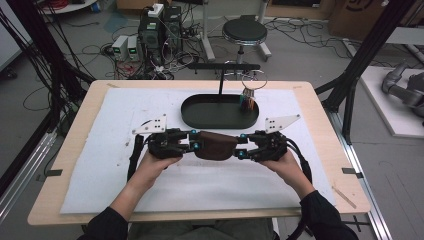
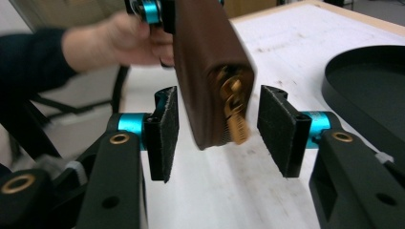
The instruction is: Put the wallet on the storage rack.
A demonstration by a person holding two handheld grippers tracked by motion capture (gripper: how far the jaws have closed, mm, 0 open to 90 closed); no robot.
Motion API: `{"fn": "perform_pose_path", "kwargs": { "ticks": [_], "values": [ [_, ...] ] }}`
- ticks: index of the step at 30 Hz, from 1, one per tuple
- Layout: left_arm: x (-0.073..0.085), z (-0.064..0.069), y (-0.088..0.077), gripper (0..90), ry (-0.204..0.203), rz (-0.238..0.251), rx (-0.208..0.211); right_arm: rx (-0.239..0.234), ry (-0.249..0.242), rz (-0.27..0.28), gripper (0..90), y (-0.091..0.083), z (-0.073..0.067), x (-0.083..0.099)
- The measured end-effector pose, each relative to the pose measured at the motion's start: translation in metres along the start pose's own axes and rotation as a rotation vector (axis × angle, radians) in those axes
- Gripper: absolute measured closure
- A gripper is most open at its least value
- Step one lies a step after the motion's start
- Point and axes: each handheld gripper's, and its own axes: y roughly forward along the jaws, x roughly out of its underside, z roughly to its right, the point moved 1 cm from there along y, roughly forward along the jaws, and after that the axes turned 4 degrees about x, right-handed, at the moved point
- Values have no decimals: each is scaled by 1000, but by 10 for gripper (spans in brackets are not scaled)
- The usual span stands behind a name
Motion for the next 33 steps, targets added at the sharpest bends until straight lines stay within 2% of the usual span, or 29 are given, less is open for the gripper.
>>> {"fn": "perform_pose_path", "kwargs": {
  "ticks": [3, 5, 6, 8, 10, 11, 12, 15, 18, 24, 33],
  "values": [
    [1, 1, 4, 670, -6, 15, 20, 3, 16, 24, 498, 0, 1, -1],
    [1, 3, 6, 669, -8, 20, 26, -7, 18, 27, 586, 1, 0, -1],
    [1, 3, 6, 668, -8, 20, 25, -15, 3, 26, 643, 0, -1, -1],
    [1, 2, 6, 653, -4, 0, 24, -2, -20, 27, 670, -1, -2, -2],
    [-1, 3, 7, 600, 4, -64, 20, -8, -42, 2, 698, -1, -3, -1],
    [-1, 3, 8, 600, 7, -113, 21, -8, -42, 2, 698, -1, -3, -1],
    [-2, 3, 9, 542, 2, -152, 20, -11, -53, -28, 709, 0, -4, -1],
    [-2, 5, 11, 540, 28, -230, 18, -10, -64, -53, 710, 0, -4, -1],
    [-2, 5, 10, 579, 32, -248, 21, -15, -68, -68, 712, 1, -6, -2],
    [0, 6, 12, 588, 46, -282, 18, -22, -75, -85, 712, 2, -6, -3],
    [0, 4, 13, 603, 41, -274, 21, -27, -74, -75, 713, 1, -6, -3]
  ]
}}
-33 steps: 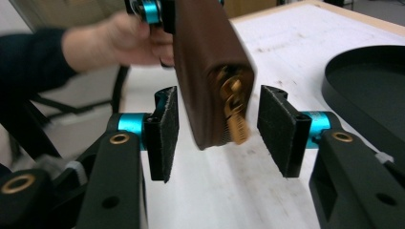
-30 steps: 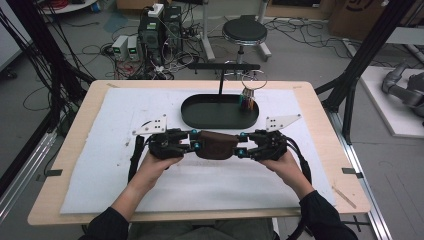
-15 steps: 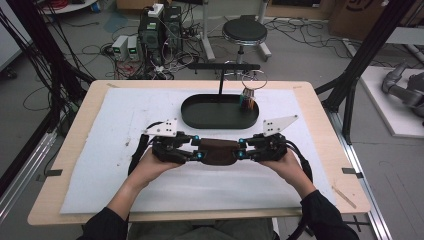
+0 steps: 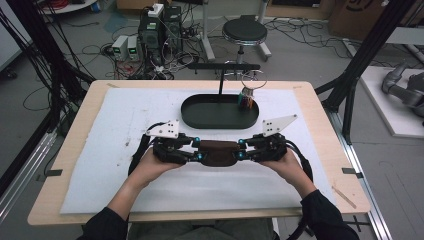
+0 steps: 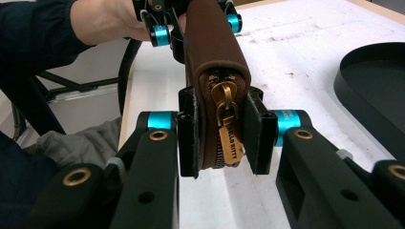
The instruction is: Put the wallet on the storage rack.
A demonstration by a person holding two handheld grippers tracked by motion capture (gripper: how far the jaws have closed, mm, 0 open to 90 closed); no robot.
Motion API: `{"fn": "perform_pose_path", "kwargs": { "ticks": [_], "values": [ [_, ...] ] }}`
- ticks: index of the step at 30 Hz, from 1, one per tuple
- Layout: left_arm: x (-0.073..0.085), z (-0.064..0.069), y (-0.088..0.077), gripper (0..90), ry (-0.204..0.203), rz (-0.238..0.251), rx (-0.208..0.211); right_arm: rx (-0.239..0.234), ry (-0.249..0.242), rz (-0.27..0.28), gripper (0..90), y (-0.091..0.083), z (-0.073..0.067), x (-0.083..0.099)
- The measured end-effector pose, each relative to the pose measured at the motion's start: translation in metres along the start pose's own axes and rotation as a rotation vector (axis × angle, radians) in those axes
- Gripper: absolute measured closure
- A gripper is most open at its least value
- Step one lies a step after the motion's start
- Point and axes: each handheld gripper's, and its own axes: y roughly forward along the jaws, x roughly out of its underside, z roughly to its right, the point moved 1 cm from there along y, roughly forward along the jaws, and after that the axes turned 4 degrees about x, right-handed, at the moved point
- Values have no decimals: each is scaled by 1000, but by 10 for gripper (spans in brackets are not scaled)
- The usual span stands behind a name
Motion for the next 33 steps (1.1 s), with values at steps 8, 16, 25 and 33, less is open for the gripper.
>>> {"fn": "perform_pose_path", "kwargs": {
  "ticks": [8, 16, 25, 33],
  "values": [
    [0, 2, 4, 588, 4, -3, 22, -16, -7, 4, 717, 0, -1, 0],
    [-1, 1, 1, 641, 15, 20, 38, -19, -5, 16, 693, -1, 0, -1],
    [-2, -2, -1, 660, 27, 26, -31, 89, 54, 80, 423, -14, 9, 1],
    [-10, -6, -5, 661, 27, 45, -154, 395, 141, 108, 389, -35, 25, 10]
  ]
}}
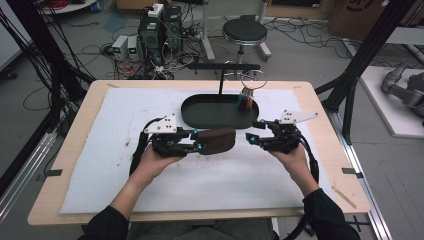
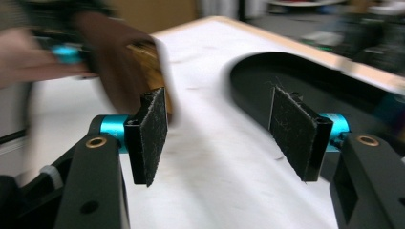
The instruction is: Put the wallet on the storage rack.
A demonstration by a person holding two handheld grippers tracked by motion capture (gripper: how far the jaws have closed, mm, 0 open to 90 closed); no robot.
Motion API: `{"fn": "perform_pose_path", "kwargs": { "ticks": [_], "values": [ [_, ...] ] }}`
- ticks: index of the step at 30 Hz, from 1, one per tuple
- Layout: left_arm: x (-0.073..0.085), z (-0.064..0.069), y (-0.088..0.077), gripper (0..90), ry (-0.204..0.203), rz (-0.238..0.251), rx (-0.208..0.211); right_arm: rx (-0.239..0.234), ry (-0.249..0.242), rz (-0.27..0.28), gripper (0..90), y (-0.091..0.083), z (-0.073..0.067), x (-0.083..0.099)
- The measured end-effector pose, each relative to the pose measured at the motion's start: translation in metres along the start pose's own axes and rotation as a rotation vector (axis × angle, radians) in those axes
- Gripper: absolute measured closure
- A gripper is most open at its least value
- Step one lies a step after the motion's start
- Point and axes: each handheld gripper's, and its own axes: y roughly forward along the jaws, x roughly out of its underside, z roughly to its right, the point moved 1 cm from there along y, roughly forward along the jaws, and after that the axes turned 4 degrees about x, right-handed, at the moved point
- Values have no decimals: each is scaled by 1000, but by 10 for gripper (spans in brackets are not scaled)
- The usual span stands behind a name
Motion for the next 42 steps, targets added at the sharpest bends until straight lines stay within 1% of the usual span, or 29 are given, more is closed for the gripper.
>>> {"fn": "perform_pose_path", "kwargs": {
  "ticks": [1, 2, 3, 4, 5, 7, 10, 13, 15, 17, 20, 26, 28, 31, 32, 35, 39, 42],
  "values": [
    [-1, -1, 0, 662, 3, -4, -20, 43, 10, 0, 389, -2, 3, 1],
    [-2, -2, 1, 662, 6, -9, -40, 76, 21, 3, 389, -4, 6, 3],
    [-3, -4, 1, 662, 6, -10, -57, 132, 32, 8, 389, -7, 11, 6],
    [-5, -6, 1, 662, 0, -3, -72, 132, 32, 8, 389, -7, 11, 6],
    [-6, -8, 1, 662, -1, 4, -90, 157, 43, 2, 389, -9, 14, 7],
    [-10, -12, 3, 662, 5, 16, -121, 194, 57, 12, 389, -12, 18, 8],
    [-16, -18, 6, 662, -4, 39, -140, 236, 71, 16, 389, -16, 23, 11],
    [-24, -24, 11, 662, 10, 36, -170, 274, 87, 11, 389, -18, 27, 14],
    [-28, -28, 15, 662, 6, 32, -177, 294, 99, 9, 389, -20, 30, 15],
    [-32, -32, 19, 662, 15, 17, -198, 307, 113, 5, 392, -22, 32, 16],
    [-33, -37, 23, 662, 18, 28, -219, 330, 120, 8, 393, -25, 35, 17],
    [-30, -53, 27, 662, -10, 14, -270, 358, 134, 7, 393, -28, 40, 20],
    [-30, -58, 29, 662, -12, 13, -285, 361, 138, 8, 392, -28, 41, 21],
    [-29, -66, 32, 662, -21, 21, -317, 362, 143, 9, 393, -29, 42, 22],
    [-29, -68, 33, 662, -22, 14, -326, 360, 144, 8, 393, -29, 43, 22],
    [-28, -75, 38, 662, -29, 16, -344, 363, 145, 7, 393, -28, 43, 22],
    [-24, -84, 42, 662, -60, 48, -363, 366, 146, 7, 393, -29, 43, 22],
    [-19, -91, 46, 662, -84, 53, -382, 368, 151, 5, 393, -29, 44, 23]
  ]
}}
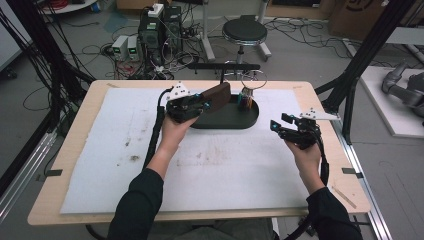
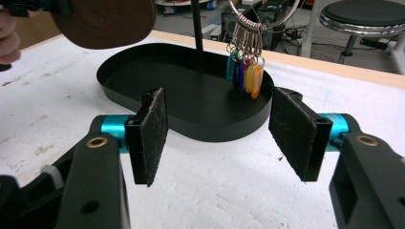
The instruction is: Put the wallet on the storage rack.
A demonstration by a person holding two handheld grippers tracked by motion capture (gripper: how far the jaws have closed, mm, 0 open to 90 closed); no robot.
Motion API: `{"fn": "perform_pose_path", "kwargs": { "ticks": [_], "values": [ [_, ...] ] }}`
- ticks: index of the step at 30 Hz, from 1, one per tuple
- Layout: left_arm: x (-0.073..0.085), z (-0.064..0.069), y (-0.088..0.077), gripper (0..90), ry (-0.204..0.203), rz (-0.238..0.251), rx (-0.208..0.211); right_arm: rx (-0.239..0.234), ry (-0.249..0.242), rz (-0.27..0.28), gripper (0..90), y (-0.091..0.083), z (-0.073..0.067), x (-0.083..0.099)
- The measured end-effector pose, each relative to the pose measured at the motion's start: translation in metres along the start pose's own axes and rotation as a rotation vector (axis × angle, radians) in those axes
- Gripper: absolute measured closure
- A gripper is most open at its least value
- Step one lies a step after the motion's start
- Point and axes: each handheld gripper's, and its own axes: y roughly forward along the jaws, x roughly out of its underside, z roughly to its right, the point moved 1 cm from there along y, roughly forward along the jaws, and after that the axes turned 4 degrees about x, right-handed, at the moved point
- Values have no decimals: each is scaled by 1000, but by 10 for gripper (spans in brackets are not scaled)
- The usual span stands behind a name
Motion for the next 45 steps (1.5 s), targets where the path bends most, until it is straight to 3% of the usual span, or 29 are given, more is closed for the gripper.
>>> {"fn": "perform_pose_path", "kwargs": {
  "ticks": [9, 17, 24, 30, 33, 45],
  "values": [
    [11, -8, 16, 663, -22, 5, -35, -1, -7, -1, 392, 2, 1, 0],
    [17, -9, 32, 664, -14, -18, -54, -2, -8, 0, 393, 2, 1, 1],
    [28, -14, 42, 664, -38, -47, -81, -2, -9, -1, 393, 2, 1, 1],
    [34, -15, 47, 664, -46, -62, -87, 0, -14, -2, 392, 2, 0, 1],
    [38, -16, 49, 663, -69, -70, -86, -2, -15, -3, 392, 3, 0, 1],
    [49, -16, 60, 663, -76, -96, -95, 6, -20, -2, 392, 2, -1, 0]
  ]
}}
